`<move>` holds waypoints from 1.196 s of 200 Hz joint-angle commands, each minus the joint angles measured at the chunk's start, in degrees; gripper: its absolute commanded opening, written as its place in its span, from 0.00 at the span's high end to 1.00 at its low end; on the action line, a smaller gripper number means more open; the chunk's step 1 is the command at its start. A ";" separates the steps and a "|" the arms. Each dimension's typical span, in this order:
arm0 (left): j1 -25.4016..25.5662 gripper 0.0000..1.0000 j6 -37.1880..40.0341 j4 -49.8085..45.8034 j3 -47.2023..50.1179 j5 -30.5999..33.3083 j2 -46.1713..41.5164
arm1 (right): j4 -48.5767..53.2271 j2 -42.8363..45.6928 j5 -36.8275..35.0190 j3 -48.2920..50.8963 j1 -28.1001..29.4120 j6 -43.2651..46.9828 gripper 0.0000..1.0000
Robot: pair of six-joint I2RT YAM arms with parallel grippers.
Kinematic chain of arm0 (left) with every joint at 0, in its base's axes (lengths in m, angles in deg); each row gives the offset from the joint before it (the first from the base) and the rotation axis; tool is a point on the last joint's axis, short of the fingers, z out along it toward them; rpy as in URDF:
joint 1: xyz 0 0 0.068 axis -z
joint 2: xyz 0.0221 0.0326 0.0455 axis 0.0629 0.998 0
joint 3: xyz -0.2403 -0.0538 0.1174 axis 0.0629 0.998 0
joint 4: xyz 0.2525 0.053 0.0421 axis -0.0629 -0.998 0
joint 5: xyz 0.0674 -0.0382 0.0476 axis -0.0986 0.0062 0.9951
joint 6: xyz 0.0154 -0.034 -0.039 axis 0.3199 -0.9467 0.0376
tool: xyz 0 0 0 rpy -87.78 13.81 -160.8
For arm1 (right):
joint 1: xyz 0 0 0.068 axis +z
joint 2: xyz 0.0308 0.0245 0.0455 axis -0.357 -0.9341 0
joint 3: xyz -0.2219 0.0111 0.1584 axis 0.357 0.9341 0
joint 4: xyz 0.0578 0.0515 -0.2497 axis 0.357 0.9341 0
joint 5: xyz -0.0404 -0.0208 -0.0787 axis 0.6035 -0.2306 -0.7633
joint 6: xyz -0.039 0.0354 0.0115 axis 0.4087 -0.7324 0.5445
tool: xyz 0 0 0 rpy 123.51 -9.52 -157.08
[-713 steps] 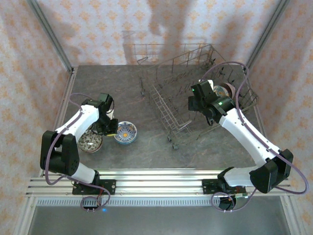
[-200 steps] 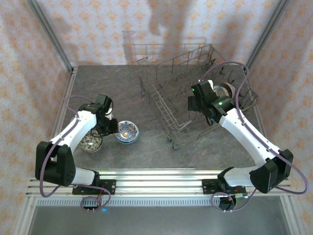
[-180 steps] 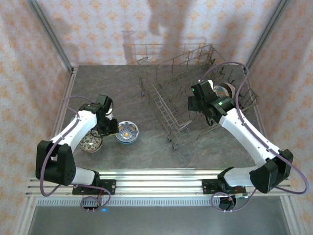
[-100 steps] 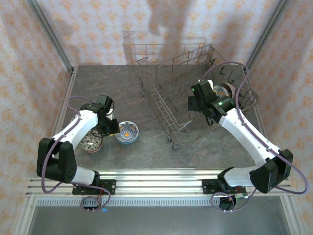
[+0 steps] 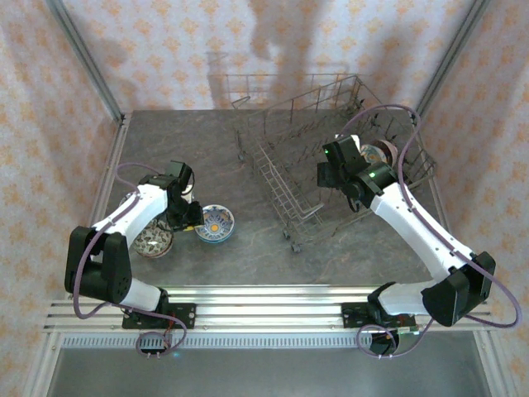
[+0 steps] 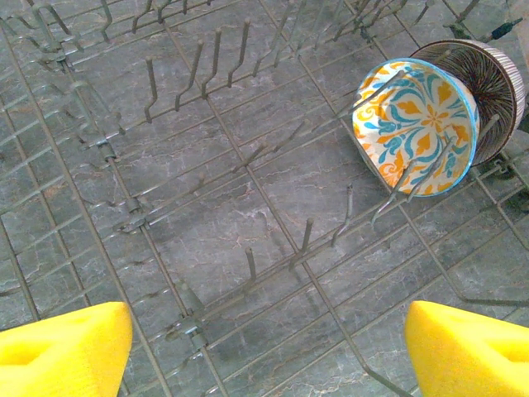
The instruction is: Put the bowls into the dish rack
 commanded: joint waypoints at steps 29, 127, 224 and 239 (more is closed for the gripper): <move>0.44 0.83 -0.64 0.59 0.03 -1.31 0.25 | -0.98 -0.74 -0.25 0.26 0.39 -0.70 0.15; 0.41 1.00 -0.69 0.69 0.39 -3.52 -2.82 | -0.41 -0.92 0.96 -0.22 0.35 -1.00 0.15; 0.36 1.00 -1.13 2.34 0.35 -7.69 -9.04 | 2.69 -0.86 5.53 -4.31 0.95 -1.17 0.15; 0.35 1.00 -1.03 2.65 0.56 -8.46 -10.20 | 3.18 -1.41 7.03 -5.09 1.05 -1.18 0.16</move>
